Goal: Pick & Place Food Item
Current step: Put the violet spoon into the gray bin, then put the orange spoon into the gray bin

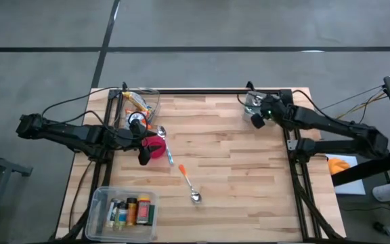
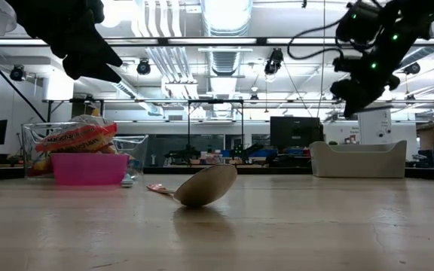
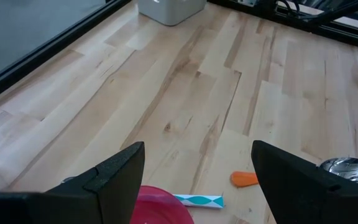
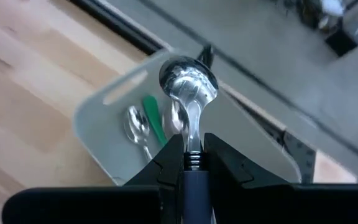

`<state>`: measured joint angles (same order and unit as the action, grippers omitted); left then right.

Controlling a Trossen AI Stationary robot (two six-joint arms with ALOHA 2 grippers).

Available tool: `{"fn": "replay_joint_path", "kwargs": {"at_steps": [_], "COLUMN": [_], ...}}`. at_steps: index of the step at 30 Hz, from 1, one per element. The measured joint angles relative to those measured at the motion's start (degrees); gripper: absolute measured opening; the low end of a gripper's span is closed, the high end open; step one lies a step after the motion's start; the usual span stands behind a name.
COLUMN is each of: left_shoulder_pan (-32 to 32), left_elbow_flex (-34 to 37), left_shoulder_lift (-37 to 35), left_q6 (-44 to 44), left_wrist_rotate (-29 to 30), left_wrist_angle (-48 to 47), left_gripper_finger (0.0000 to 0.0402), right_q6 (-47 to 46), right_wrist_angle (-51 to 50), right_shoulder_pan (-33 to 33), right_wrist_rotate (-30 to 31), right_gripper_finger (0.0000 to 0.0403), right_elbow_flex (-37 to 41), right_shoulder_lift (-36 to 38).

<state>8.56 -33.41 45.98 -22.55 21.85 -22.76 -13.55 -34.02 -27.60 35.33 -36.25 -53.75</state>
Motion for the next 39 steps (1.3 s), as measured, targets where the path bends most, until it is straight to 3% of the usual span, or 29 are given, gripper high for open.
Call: {"fn": "replay_joint_path", "kwargs": {"at_steps": [8,13,18,25,31,34,39], "left_shoulder_pan": [0.0,0.0,0.0,0.0,0.0,0.0,0.0], "left_elbow_flex": [0.0,0.0,0.0,0.0,0.0,0.0,0.0], "left_shoulder_lift": [0.0,0.0,0.0,0.0,0.0,0.0,0.0], "left_q6": [0.0,0.0,0.0,0.0,0.0,0.0,0.0], "left_wrist_rotate": [0.0,0.0,0.0,0.0,0.0,0.0,0.0], "left_wrist_angle": [0.0,0.0,0.0,0.0,0.0,0.0,0.0], "left_gripper_finger": [0.0298,0.0298,0.0298,0.0298,0.0298,0.0298,0.0298], "right_q6": [1.7,2.9,9.2,17.8,23.1,23.6,23.6], "right_wrist_angle": [0.3,0.4,0.3,-0.1,-0.1,0.0,0.0], "right_shoulder_pan": [-9.5,-12.1,-14.0,-18.7,-20.0,-20.5,-20.8], "right_wrist_rotate": [-10.4,-11.9,-12.3,-21.7,-22.1,-22.1,-22.0], "right_gripper_finger": [0.0039,0.0039,0.0039,0.0039,0.006,0.0085,0.0093], "right_elbow_flex": [0.0,-0.9,-3.6,-5.6,-6.0,-6.1,-6.1], "right_shoulder_lift": [-5.2,-8.8,-13.0,-19.4,-22.9,-24.1,-25.4]}}
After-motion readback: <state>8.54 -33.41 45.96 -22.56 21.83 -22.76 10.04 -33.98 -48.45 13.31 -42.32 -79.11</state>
